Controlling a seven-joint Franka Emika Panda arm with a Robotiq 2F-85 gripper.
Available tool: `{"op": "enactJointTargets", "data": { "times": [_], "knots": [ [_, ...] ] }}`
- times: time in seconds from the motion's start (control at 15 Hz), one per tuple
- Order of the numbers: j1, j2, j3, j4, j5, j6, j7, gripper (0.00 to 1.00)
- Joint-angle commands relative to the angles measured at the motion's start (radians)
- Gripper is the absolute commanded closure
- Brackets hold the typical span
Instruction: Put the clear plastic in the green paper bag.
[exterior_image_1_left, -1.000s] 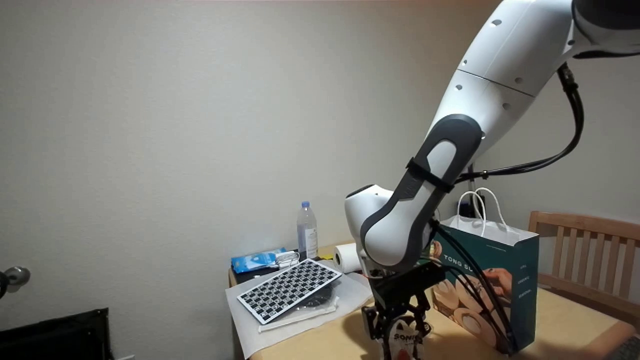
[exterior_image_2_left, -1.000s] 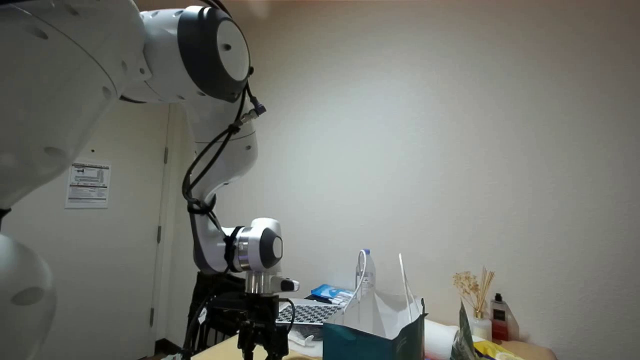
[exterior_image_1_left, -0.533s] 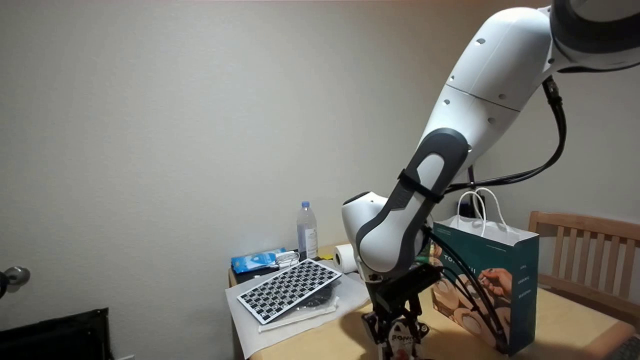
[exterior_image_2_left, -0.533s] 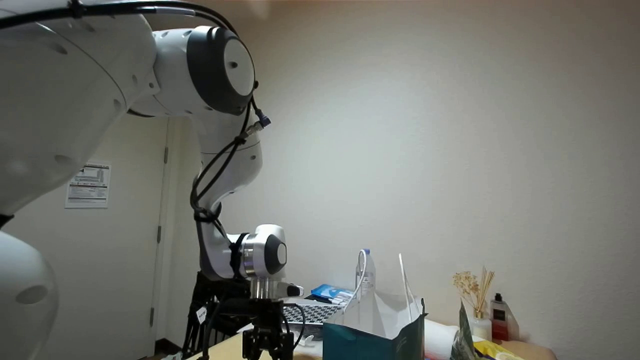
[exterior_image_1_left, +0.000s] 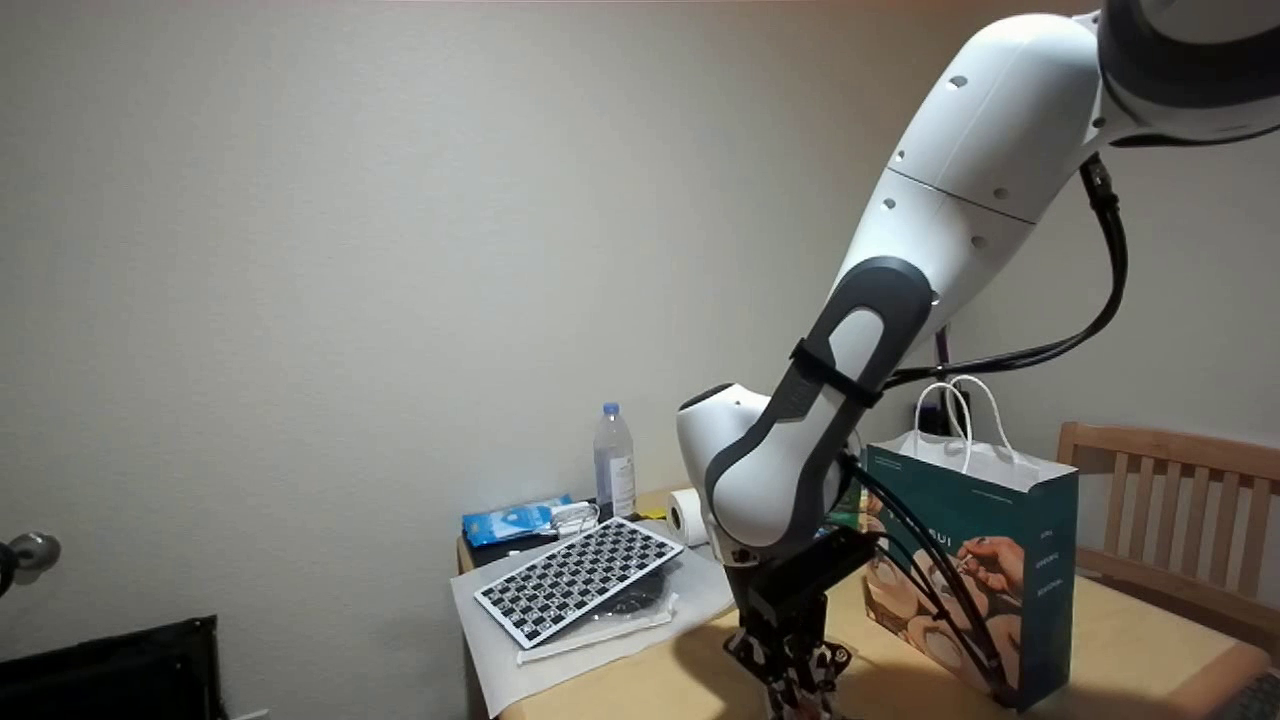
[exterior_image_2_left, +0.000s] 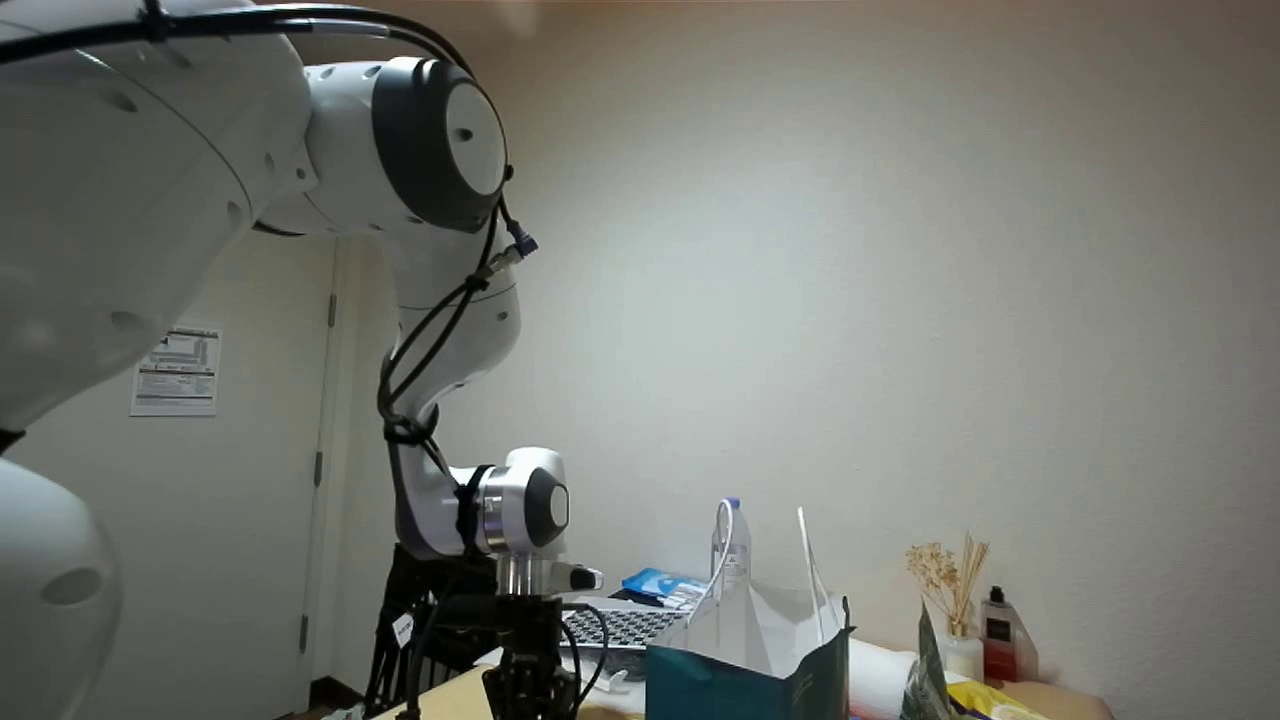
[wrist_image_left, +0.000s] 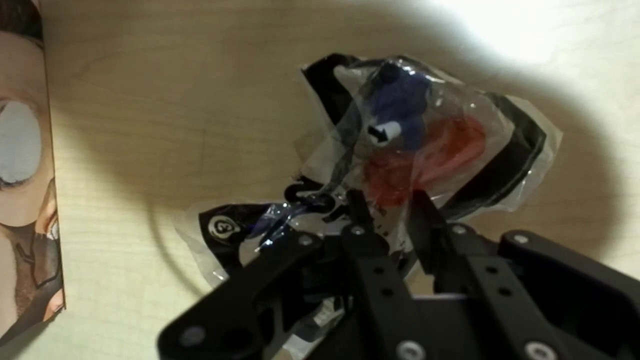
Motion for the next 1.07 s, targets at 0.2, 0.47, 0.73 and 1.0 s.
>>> {"op": "enactJointTargets", "data": {
  "times": [0.2,0.47,0.73,1.0],
  "knots": [
    [-0.003,-0.009,-0.001,-0.003,0.047,-0.006,-0.053,1.00],
    [0.033,-0.068,-0.034,-0.029,0.022,-0.027,0.031,1.00],
    [0.090,-0.263,-0.080,-0.116,-0.042,-0.071,0.160,1.00],
    [0.093,-0.471,-0.064,-0.161,-0.160,-0.153,0.387,1.00]
  ]
}}
